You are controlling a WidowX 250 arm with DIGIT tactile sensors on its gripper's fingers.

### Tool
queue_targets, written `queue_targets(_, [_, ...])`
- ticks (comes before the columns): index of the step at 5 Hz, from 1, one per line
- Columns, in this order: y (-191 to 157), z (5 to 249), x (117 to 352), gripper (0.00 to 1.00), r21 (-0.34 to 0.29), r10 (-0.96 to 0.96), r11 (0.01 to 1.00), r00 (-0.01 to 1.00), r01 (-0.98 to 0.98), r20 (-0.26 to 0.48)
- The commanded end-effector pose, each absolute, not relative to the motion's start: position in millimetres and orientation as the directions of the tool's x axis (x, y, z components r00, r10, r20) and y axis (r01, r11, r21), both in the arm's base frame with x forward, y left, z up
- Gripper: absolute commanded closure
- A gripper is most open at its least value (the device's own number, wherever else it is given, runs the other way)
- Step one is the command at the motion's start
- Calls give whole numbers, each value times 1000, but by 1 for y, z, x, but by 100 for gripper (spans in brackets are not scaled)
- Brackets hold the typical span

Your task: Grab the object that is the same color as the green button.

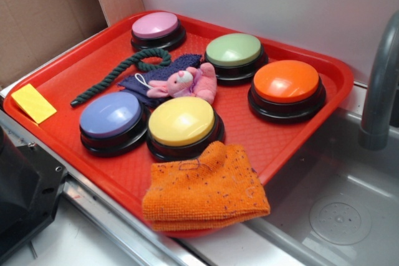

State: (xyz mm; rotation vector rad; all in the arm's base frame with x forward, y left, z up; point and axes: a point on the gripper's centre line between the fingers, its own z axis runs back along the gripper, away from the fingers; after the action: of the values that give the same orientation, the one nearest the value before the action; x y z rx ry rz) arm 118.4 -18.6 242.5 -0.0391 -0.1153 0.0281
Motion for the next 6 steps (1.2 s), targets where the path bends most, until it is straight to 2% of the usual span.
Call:
queue_targets(1, [-19, 243, 118, 0, -41, 30, 999, 993, -26, 114])
queue_targets(3, [-2, 217, 141, 0, -46, -33, 998, 989, 40, 144])
queue_targets(5, [23, 174, 158, 0, -73, -15, 997, 994, 23, 107])
queue_targets(6, [36, 145, 168, 0, -58, 15, 998, 991, -7, 136])
